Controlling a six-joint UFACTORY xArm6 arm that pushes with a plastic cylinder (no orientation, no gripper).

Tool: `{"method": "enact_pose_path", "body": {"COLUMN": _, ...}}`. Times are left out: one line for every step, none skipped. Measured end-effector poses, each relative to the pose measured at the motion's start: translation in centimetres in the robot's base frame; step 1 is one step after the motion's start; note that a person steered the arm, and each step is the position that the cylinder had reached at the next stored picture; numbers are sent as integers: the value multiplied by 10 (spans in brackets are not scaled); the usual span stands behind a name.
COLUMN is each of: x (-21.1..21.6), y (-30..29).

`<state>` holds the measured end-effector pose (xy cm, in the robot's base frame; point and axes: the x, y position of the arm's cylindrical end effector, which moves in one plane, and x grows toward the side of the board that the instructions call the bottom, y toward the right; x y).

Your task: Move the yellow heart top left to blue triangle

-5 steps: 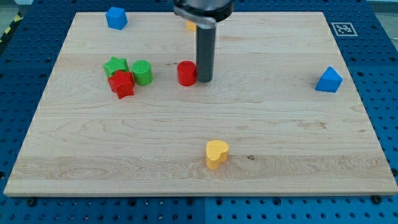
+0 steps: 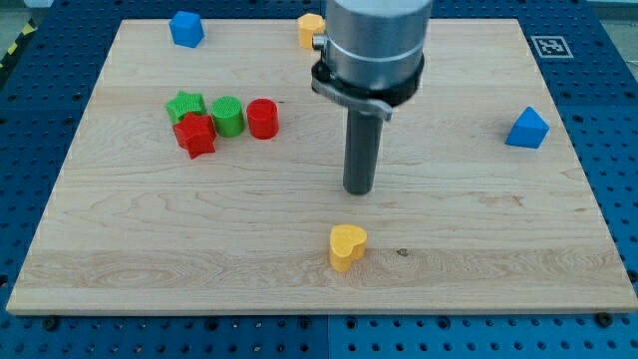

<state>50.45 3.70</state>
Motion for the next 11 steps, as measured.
{"method": "enact_pose_path", "body": {"x": 24, "y": -35}}
{"method": "enact_pose_path", "body": {"x": 46, "y": -71}}
{"method": "enact_pose_path", "body": {"x": 85, "y": -49}}
{"method": "enact_pose_path", "body": {"x": 96, "y": -9}}
{"method": "enact_pose_path", "body": {"x": 96, "y": -4}}
{"method": "enact_pose_path", "body": {"x": 95, "y": -9}}
{"method": "enact_pose_path", "body": {"x": 95, "y": -10}}
{"method": "enact_pose_path", "body": {"x": 84, "y": -10}}
{"method": "enact_pose_path", "body": {"x": 58, "y": -7}}
{"method": "enact_pose_path", "body": {"x": 48, "y": 15}}
{"method": "enact_pose_path", "body": {"x": 39, "y": 40}}
